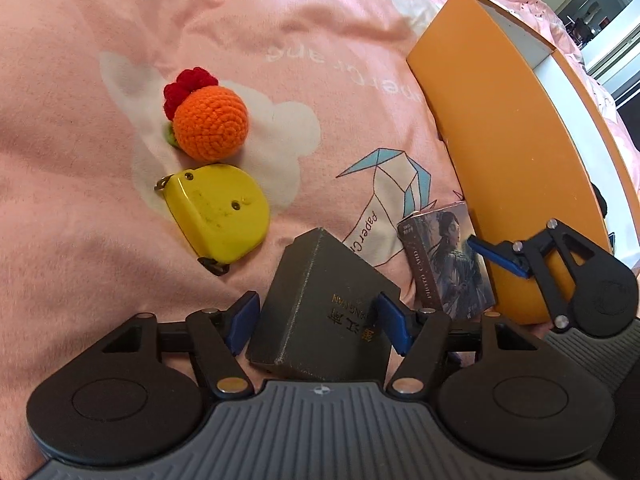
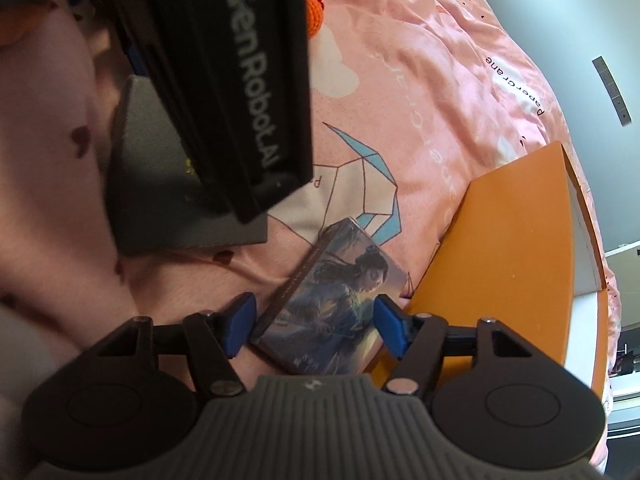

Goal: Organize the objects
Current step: 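Lift the black box with the left gripper while the right gripper lifts the card pack, then carry the black box and PHOTO CARD pack over the orange box with both grippers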

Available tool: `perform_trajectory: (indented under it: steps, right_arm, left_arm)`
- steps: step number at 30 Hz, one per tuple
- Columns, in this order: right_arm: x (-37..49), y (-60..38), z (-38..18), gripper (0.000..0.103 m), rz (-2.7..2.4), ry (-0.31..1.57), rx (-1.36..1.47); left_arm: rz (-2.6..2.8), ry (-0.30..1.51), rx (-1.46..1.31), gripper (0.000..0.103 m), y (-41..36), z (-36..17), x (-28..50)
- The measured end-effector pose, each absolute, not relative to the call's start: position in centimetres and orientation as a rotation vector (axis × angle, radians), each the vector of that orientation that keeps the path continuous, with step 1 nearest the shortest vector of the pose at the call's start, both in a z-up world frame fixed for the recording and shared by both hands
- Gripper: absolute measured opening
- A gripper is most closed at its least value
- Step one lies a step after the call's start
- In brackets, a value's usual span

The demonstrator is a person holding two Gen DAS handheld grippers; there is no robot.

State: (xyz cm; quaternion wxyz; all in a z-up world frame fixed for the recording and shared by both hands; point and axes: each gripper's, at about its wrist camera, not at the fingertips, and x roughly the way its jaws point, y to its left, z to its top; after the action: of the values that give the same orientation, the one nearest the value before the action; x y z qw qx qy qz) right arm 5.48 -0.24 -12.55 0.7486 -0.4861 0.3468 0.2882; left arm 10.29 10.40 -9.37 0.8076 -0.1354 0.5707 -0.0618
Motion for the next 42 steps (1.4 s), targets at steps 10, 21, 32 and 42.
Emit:
perform_trajectory:
  steps: [10, 21, 32, 42]
  right_arm:
    - [4.6, -1.1, -11.1, 0.04, 0.63, 0.74, -1.002]
    - [4.2, -2.5, -5.5, 0.027, 0.705, 0.734, -0.673]
    - [6.5, -3.7, -5.6, 0.027, 0.671, 0.954, -0.597]
    - [8.1, -1.6, -6.9, 0.03, 0.702, 0.969, -0.745]
  left_arm:
    - [-0.169, 1.224, -0.387, 0.045, 11.2, -6.8, 8.6]
    - [0.039, 1.063, -0.265, 0.041, 11.4, -4.2, 6.7]
    - [-0.013, 1.135, -0.336, 0.039, 11.2, -5.2, 6.7]
    - [-0.019, 1.157, -0.333, 0.04, 10.7, -5.2, 6.9]
